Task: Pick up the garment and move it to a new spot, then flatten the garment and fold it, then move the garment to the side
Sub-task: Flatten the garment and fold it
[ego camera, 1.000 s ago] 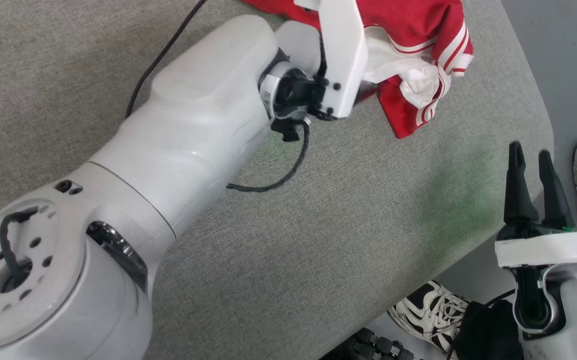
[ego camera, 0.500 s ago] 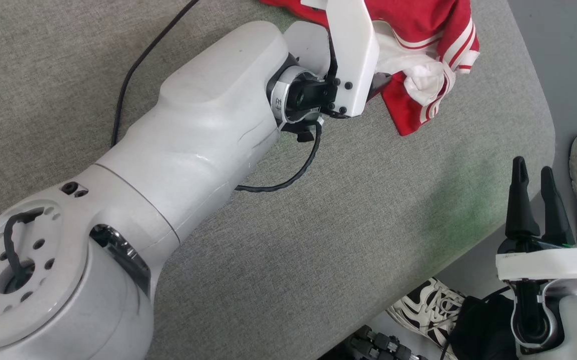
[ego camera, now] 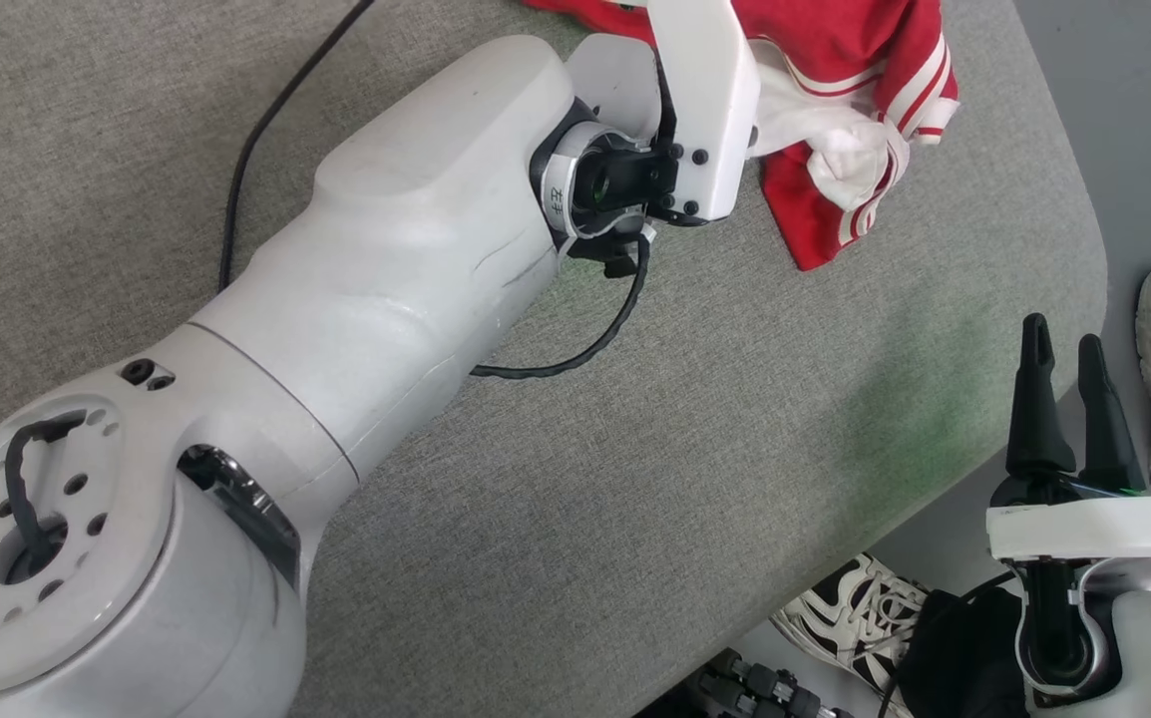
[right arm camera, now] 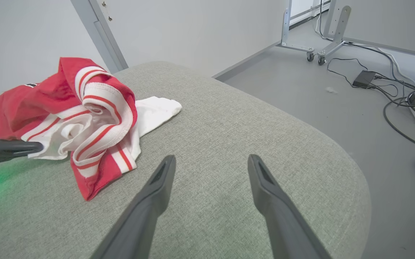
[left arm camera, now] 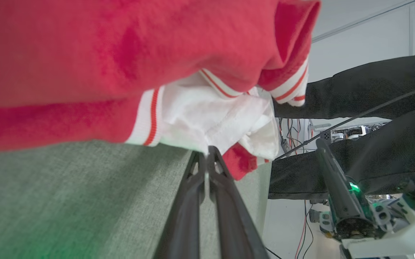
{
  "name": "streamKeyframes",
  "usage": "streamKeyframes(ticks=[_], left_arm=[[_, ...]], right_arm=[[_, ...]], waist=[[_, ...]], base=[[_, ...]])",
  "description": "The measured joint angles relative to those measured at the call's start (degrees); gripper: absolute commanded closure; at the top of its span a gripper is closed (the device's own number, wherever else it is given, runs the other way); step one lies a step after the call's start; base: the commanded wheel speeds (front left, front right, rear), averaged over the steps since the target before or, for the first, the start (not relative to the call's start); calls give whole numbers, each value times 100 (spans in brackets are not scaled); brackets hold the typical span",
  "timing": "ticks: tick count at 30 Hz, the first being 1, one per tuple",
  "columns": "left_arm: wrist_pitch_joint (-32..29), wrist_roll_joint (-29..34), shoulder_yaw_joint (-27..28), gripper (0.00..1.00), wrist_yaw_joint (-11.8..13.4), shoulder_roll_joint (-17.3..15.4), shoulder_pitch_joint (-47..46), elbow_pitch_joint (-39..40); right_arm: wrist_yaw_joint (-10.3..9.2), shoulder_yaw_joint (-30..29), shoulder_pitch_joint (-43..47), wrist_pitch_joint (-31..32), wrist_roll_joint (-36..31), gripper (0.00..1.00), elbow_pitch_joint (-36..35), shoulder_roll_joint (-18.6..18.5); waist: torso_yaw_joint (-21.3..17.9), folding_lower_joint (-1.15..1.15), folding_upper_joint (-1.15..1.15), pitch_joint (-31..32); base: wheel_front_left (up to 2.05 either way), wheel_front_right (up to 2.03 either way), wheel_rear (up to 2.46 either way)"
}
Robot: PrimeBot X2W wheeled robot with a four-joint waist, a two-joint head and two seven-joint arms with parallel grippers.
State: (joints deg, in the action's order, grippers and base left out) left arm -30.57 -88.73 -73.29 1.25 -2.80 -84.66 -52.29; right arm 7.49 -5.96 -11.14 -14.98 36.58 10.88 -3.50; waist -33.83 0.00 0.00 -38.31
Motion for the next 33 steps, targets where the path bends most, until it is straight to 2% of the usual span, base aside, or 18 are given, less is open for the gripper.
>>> streamKeyframes(ticks=[6,10,12,14,19,26,33], left_arm=[[-62,-26,21,100,-276,-16,-90,-366],[-164,-116,120,100,-581,-133,-109,-811],[-199,-197,221,100,-664,-286,-117,-912],[-289,-303,272,100,-748,-264,-129,-870],[-482,-471,411,100,-838,-323,-115,-586],[-526,-587,550,100,-857,-948,296,-48],[-494,-595,539,100,-858,-1728,829,417]], right_arm=[[0,108,-127,0,-91,0,80,-75],[0,280,-391,124,-205,0,183,-302],[1,348,-543,233,-275,0,226,-426],[1,241,-578,316,-325,0,200,-623],[0,-27,-578,648,-497,0,-81,-936],[0,-305,-544,1258,-792,0,-630,-1143],[0,-408,-464,1813,-1016,0,-1103,-1228]], waist=[[8,0,0,191],[36,0,0,475],[64,0,0,657],[184,0,0,813],[812,0,0,1090],[1917,0,0,1418],[2937,0,0,1751]], base=[[0,0,0],[0,0,0],[0,0,0],[0,0,0],[0,0,0],[0,0,0],[0,0,0]])
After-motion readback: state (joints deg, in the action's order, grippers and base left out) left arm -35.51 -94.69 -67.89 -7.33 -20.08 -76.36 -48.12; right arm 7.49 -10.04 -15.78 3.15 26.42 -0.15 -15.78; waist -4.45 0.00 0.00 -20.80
